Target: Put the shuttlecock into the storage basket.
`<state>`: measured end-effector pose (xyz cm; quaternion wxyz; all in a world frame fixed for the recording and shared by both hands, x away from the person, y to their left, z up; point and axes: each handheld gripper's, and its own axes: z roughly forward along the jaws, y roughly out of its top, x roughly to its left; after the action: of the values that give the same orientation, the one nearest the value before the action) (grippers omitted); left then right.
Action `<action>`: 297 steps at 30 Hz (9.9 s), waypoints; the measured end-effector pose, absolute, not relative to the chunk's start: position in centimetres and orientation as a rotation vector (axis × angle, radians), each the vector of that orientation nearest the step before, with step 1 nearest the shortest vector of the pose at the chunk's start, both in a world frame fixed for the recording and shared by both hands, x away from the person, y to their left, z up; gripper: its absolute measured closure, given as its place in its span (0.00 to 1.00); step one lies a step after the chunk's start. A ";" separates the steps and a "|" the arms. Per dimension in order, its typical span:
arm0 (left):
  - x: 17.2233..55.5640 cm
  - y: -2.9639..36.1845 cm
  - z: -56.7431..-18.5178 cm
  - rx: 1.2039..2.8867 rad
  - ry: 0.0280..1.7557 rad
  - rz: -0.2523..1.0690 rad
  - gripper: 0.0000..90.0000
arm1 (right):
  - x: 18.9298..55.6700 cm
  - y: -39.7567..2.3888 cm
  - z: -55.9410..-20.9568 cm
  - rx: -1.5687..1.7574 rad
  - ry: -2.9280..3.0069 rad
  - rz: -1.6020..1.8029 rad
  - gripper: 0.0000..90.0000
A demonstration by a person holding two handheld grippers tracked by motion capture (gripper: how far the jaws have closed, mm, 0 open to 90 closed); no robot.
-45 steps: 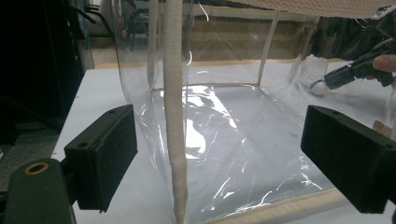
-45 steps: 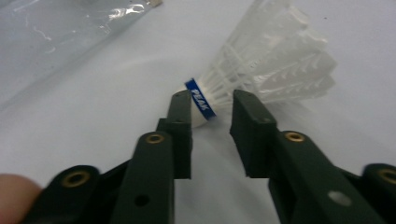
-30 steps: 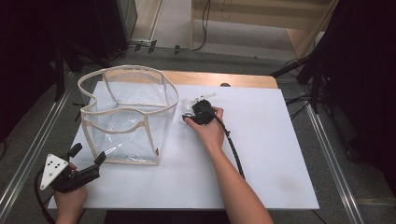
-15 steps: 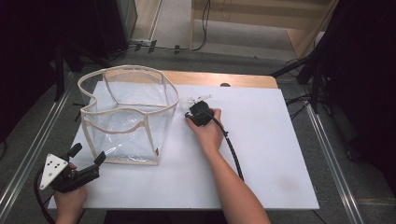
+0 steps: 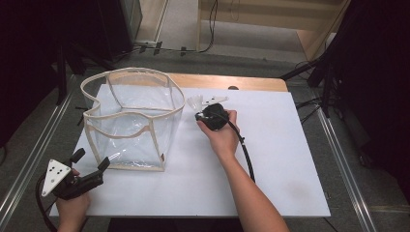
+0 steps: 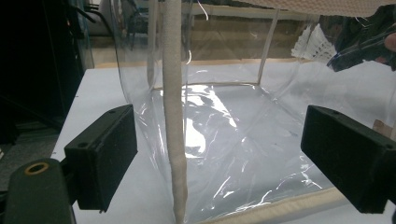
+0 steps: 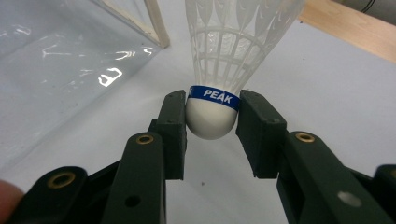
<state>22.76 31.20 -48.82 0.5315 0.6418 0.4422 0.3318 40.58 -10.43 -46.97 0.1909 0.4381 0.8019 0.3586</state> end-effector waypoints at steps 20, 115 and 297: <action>22.7 31.1 -48.8 1.538 1.053 0.794 0.13 | 38.5 -11.4 -44.0 1.142 2.222 1.103 0.68; 22.6 30.4 -48.8 1.594 1.036 0.849 0.07 | 35.0 -10.0 -34.5 0.961 2.072 1.310 0.68; 22.5 29.8 -48.9 1.647 1.014 0.878 0.00 | 22.1 -31.5 -49.0 1.228 1.995 1.235 0.00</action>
<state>22.53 29.79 -48.92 0.4869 0.6773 0.4169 0.3612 22.13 -31.53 -49.05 0.2443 0.4496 0.7306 0.4521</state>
